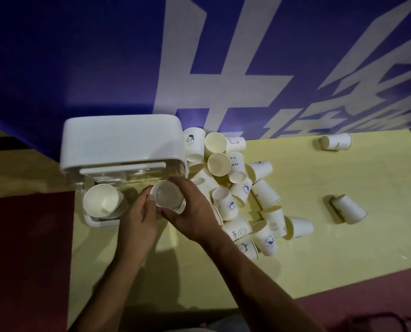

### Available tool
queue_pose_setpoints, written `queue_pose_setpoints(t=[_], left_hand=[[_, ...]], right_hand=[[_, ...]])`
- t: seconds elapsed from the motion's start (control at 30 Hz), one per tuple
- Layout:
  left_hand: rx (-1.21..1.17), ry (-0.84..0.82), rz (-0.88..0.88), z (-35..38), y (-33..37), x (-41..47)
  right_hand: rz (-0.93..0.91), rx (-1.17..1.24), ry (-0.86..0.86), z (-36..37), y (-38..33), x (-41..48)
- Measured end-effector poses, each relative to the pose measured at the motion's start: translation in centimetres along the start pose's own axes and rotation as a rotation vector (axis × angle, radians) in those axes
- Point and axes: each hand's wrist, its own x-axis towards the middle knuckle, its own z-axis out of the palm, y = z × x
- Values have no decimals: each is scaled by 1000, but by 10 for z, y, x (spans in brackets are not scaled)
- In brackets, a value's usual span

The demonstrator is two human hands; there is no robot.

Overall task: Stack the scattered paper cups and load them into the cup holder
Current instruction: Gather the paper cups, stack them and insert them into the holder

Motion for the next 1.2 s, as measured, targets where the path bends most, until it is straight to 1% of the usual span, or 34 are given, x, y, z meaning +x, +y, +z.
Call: queue_pose_setpoints(t=[0.2, 0.37, 0.43, 0.5, 0.57, 0.6, 0.67, 0.77, 0.8, 0.9, 1.0, 1.1, 1.2], left_hand=[[171, -3, -2, 6, -6, 6], [211, 1, -8, 6, -12, 9], [211, 30, -13, 5, -5, 6], [215, 102, 14, 4, 6, -4], [225, 173, 81, 7, 20, -21], [239, 181, 125, 11, 28, -30], [273, 132, 220, 28, 41, -39], [247, -36, 268, 73, 67, -38], [249, -75, 316, 89, 76, -37], [285, -154, 481, 153, 112, -39], [290, -233, 530, 227, 143, -36], [367, -309, 583, 314, 168, -34], [455, -360, 586, 398, 188, -32]], right_hand=[[50, -61, -58, 11, 16, 6], [56, -57, -91, 12, 23, 1], [39, -63, -91, 9, 21, 0], [35, -47, -51, 0, 18, -5], [61, -20, 21, -17, 20, -18], [87, -14, 62, -27, 24, -26], [159, 14, 137, -50, 39, -44], [289, 22, 270, -98, 72, -68], [323, 28, 304, -116, 82, -75], [406, 47, 421, -180, 116, -106], [487, 48, 529, -236, 155, -136], [535, 47, 582, -286, 201, -163], [553, 27, 565, -326, 248, -185]])
